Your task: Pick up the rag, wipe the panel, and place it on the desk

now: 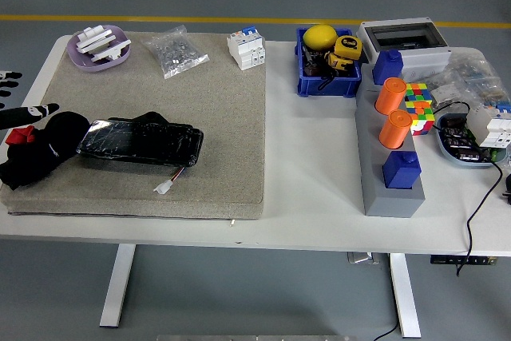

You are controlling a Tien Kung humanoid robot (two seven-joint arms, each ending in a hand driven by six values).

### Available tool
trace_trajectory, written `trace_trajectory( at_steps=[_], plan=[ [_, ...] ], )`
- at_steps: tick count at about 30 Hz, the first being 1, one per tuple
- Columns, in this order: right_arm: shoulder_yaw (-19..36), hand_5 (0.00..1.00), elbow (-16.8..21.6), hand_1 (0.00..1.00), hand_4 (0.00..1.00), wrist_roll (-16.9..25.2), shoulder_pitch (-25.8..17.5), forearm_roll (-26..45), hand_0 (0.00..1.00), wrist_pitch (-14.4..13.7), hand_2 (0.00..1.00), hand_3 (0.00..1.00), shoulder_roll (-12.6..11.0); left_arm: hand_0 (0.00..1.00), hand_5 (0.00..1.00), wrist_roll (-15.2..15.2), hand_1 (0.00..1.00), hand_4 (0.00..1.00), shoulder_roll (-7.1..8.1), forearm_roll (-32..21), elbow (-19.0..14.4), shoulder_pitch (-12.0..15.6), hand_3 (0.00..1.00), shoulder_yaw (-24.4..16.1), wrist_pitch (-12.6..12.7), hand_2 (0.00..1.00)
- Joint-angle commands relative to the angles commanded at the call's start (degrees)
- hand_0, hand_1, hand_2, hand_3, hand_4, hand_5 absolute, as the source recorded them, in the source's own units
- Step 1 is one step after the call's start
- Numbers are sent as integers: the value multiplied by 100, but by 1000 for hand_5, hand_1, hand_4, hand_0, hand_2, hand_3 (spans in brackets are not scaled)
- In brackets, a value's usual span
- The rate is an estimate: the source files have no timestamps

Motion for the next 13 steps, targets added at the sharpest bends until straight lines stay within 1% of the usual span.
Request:
trace_trajectory(
  at_steps=[13],
  plan=[
    [47,620,4,550,998,9,2,-8,740,-8,662,630,28,699,363,-40,788,998,-2,-59,70,-29,795,93,4,804]
  ],
)
